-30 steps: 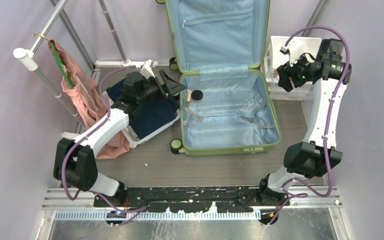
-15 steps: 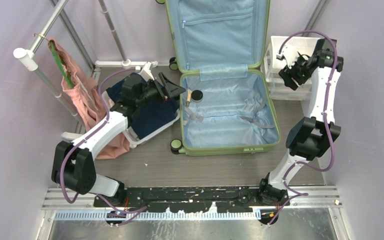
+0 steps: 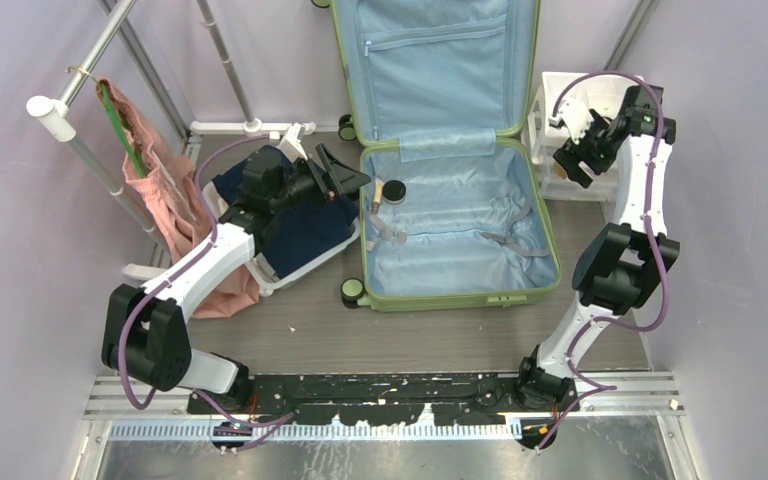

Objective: Open, take out, and arrange the luggage
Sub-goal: Place the personal item in the drawer, then close the drawer of the storage box.

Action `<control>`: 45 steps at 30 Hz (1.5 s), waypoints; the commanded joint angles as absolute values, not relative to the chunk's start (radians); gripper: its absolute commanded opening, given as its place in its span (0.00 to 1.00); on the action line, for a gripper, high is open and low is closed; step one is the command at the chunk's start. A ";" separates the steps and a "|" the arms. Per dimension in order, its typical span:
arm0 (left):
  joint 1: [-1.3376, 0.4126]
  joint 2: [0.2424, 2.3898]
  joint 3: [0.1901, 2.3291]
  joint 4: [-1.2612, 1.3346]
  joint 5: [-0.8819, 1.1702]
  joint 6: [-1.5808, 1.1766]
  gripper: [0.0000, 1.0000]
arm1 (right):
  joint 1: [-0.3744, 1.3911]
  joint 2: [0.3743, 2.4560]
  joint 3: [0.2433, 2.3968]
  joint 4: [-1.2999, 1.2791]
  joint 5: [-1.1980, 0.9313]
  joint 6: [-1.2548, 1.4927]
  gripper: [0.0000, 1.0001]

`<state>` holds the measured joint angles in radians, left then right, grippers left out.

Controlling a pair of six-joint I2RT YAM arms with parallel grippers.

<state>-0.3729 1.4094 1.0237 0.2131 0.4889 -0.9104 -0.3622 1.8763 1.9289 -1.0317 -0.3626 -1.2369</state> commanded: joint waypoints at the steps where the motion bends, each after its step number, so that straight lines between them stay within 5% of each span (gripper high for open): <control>1: -0.377 1.386 1.052 0.251 0.491 -0.919 0.75 | -0.371 1.811 1.962 -1.010 -0.394 -1.156 0.85; 9: -0.377 1.367 1.074 0.206 0.495 -0.912 0.75 | -0.382 1.710 1.986 -1.011 -0.514 -0.879 0.88; 16: -0.377 1.326 1.051 0.198 0.475 -0.897 0.75 | -0.400 1.497 1.723 -0.920 -0.737 -0.596 0.92; 25: -0.357 1.282 0.997 0.248 0.472 -0.885 0.75 | -0.406 1.350 1.374 -0.684 -0.535 -0.358 0.86; 28: -0.341 1.269 0.969 0.280 0.477 -0.902 0.76 | -0.440 1.366 1.354 -0.661 -0.485 -0.294 0.75; 35: -0.326 1.218 0.954 0.228 0.466 -0.855 0.76 | -0.515 1.417 1.310 -0.618 -0.411 -0.299 0.27; 45: -0.313 1.207 0.958 0.208 0.458 -0.834 0.77 | -0.519 1.556 1.321 -0.462 -0.360 -0.313 0.16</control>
<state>-0.3225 1.2232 0.9497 0.1894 0.4622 -0.8566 -0.5198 1.5162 1.2716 -0.5827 -0.3889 -0.3267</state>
